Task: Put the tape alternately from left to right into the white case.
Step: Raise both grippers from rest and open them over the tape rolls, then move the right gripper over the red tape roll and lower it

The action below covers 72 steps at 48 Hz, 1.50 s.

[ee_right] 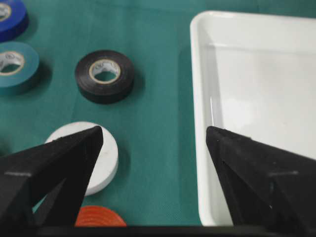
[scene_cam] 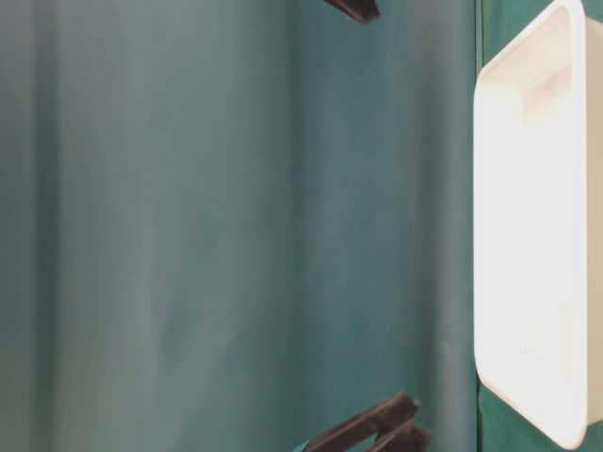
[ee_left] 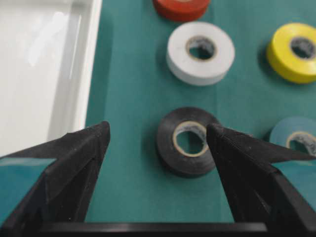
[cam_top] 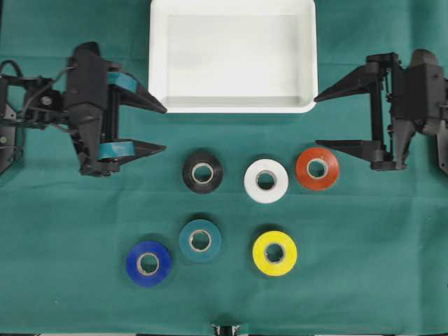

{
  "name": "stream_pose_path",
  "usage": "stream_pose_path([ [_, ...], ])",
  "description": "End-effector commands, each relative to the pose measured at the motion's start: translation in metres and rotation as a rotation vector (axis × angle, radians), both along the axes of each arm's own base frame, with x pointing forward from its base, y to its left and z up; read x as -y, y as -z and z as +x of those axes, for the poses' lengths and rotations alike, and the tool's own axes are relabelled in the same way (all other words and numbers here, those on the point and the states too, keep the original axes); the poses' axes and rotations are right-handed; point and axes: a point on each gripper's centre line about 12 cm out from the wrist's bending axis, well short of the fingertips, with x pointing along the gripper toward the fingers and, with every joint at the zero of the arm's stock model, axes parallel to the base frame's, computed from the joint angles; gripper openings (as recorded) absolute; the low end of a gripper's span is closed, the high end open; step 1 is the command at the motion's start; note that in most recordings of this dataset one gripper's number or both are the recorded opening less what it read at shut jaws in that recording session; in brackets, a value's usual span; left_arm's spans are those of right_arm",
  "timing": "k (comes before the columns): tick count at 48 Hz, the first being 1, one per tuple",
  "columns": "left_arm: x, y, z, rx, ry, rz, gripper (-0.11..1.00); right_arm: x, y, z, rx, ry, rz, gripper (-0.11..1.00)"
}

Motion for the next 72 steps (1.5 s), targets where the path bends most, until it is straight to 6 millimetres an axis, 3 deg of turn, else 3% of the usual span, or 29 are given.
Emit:
stream_pose_path([
  [1, 0.001, -0.008, 0.009, 0.018, 0.003, -0.001, 0.88, 0.0, -0.006, 0.009, 0.009, 0.002, 0.001, 0.79],
  [27, 0.001, 0.001, 0.017, -0.031, 0.002, 0.0, 0.88, 0.001, 0.012, 0.036, -0.094, 0.002, 0.0, 0.79],
  [46, 0.001, 0.002, 0.017, -0.037, 0.002, 0.001, 0.88, -0.001, 0.016, 0.032, -0.109, -0.005, 0.0, 0.79],
  [72, 0.001, 0.002, 0.017, -0.037, 0.002, -0.001, 0.87, -0.037, 0.015, 0.003, -0.085, -0.133, 0.007, 0.78],
])
